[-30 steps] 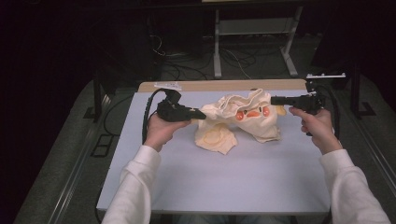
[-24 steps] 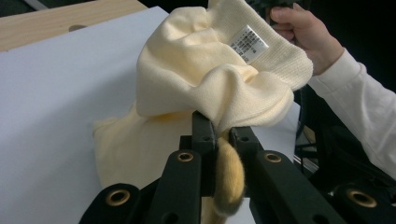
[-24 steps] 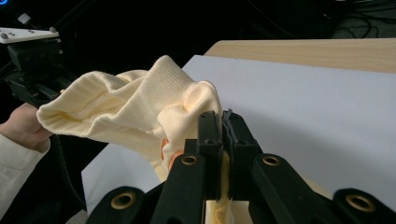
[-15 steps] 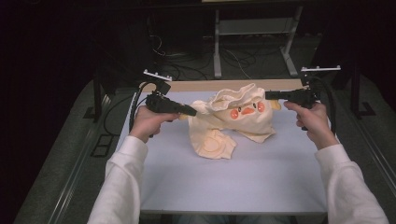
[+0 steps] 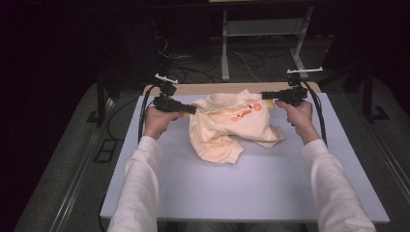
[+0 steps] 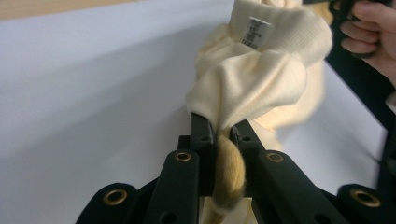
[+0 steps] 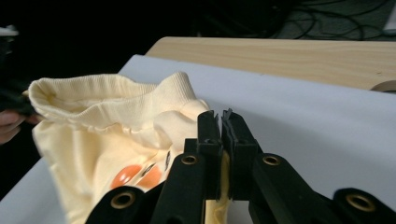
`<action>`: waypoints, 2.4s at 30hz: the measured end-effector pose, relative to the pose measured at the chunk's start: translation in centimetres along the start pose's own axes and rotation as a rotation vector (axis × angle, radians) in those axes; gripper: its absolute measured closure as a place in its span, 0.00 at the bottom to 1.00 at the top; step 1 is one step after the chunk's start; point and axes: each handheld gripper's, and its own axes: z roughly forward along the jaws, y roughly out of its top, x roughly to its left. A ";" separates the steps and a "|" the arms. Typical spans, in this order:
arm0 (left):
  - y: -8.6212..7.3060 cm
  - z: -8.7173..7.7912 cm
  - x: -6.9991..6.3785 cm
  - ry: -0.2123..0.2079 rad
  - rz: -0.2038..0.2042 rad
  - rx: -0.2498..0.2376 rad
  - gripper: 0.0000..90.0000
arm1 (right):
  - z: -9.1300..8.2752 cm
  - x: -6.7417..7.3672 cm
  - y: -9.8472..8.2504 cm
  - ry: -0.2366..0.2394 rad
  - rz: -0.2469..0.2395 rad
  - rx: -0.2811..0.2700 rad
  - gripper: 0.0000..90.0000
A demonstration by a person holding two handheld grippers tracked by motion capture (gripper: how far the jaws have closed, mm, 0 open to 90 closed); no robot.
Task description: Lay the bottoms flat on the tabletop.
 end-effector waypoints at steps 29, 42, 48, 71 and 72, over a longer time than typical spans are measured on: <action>-2.2 3.1 2.3 0.068 -0.140 -0.269 0.15 | 1.0 -4.2 -2.0 -0.066 0.052 -0.002 0.30; -3.9 3.6 0.6 0.017 -0.132 -0.264 0.00 | -0.8 -3.1 -3.4 -0.113 0.005 0.021 0.00; -5.1 3.3 0.1 0.025 -0.141 -0.277 0.00 | -1.3 -3.1 -4.6 -0.124 0.004 0.034 0.00; -9.0 3.0 -2.8 0.044 -0.113 -0.265 0.00 | -4.6 -1.8 -7.9 -0.080 -0.021 0.014 0.07; -9.1 3.0 -2.9 0.042 -0.117 -0.264 0.00 | -4.7 -1.8 -8.1 -0.082 -0.022 0.019 0.07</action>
